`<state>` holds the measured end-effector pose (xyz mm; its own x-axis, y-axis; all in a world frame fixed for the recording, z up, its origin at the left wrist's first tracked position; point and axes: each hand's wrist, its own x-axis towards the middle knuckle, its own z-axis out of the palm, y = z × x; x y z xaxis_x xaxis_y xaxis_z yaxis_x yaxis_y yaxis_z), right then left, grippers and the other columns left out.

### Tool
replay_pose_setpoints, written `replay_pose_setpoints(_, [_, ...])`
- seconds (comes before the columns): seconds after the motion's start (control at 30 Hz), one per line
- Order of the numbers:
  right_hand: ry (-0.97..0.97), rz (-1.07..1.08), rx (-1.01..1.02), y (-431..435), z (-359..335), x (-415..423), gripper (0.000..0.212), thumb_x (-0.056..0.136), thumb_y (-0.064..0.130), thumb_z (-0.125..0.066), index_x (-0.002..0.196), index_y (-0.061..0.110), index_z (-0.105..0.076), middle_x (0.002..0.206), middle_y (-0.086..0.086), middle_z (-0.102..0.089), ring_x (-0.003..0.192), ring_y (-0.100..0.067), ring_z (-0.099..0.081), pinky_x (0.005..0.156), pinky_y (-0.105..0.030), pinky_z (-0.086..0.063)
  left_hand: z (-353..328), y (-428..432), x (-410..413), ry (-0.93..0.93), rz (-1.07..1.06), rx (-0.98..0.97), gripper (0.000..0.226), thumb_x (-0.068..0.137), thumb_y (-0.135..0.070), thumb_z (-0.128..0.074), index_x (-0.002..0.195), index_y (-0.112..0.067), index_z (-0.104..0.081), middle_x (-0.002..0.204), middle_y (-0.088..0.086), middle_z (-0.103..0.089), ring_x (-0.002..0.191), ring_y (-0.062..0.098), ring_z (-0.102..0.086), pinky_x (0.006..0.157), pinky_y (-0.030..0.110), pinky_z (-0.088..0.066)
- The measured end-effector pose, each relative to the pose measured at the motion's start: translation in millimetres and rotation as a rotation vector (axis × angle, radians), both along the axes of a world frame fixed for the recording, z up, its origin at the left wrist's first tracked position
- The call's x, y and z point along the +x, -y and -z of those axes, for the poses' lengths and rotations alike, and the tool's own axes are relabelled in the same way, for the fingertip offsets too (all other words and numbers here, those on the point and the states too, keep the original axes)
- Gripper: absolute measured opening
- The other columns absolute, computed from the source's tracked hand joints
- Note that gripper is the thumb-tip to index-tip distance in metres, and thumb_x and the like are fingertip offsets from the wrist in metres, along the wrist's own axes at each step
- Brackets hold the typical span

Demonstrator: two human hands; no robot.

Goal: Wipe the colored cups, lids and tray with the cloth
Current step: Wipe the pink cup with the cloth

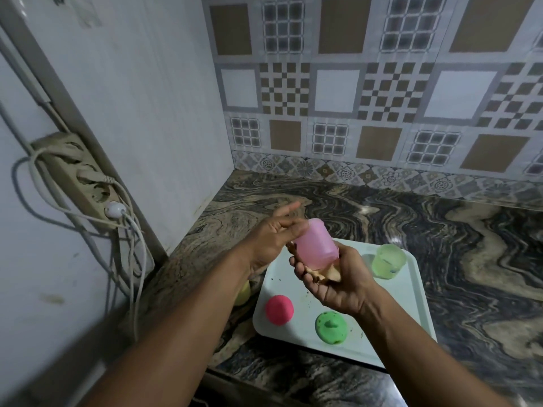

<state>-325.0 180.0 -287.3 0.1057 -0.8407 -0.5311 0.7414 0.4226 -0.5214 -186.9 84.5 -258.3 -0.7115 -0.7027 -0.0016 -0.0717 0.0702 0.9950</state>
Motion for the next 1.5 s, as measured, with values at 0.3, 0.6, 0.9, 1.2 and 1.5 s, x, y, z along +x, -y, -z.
replay_pose_setpoints(0.3, [-0.648, 0.242, -0.229, 18, -3, -1, 0.05, 0.107, 0.04, -0.032, 0.116, 0.003, -0.063, 0.091, -0.03, -0.071, 0.076, -0.041, -0.073, 0.062, -0.043, -0.061, -14, 3, -7, 0.207, -0.052, -0.269, 0.011, 0.093, -0.027, -0.066, 0.098, -0.023, -0.075, 0.149, 0.0, -0.041, 0.139, 0.014, -0.039, 0.114, 0.04, -0.035])
replay_pose_setpoints(0.6, [-0.136, 0.317, -0.037, 21, -8, -15, 0.046, 0.104, 0.033, -0.039, 0.123, -0.003, -0.061, 0.094, -0.024, -0.069, 0.078, -0.036, -0.068, 0.068, -0.041, -0.06, 20, 4, -12, -0.158, -0.242, 0.002, 0.018, 0.091, -0.025, -0.066, 0.101, -0.017, -0.078, 0.138, 0.0, -0.055, 0.129, 0.015, -0.052, 0.108, 0.033, -0.044])
replay_pose_setpoints(0.9, [-0.544, 0.447, -0.325, 29, 1, -4, 0.039, 0.106, 0.037, -0.038, 0.123, 0.009, -0.059, 0.122, -0.02, -0.067, 0.112, -0.032, -0.067, 0.098, -0.053, -0.054, 38, -3, -19, 0.002, -0.263, -0.258, 0.034, 0.084, -0.045, -0.072, 0.108, -0.021, -0.077, 0.132, -0.008, -0.059, 0.122, 0.006, -0.057, 0.104, 0.04, -0.048])
replay_pose_setpoints(1.2, [-1.233, 0.45, -0.583, 29, 8, -3, 0.029, 0.108, 0.038, -0.036, 0.11, 0.02, -0.059, 0.091, 0.01, -0.061, 0.079, -0.005, -0.054, 0.07, -0.024, -0.043, 4, 8, -1, 0.056, -0.169, 0.032, 0.042, 0.085, -0.027, -0.077, 0.124, -0.018, -0.065, 0.111, 0.007, -0.07, 0.089, 0.024, -0.073, 0.072, 0.035, -0.06])
replay_pose_setpoints(1.5, [-1.382, 0.34, -0.56, 34, 11, -7, 0.031, 0.107, 0.043, -0.033, 0.098, 0.022, -0.055, 0.083, 0.008, -0.057, 0.07, -0.006, -0.05, 0.062, -0.023, -0.039, 19, 12, 4, 0.021, -0.106, 0.1, 0.057, 0.079, -0.029, -0.082, 0.13, -0.018, -0.058, 0.122, 0.005, -0.067, 0.102, 0.026, -0.071, 0.09, 0.052, -0.057])
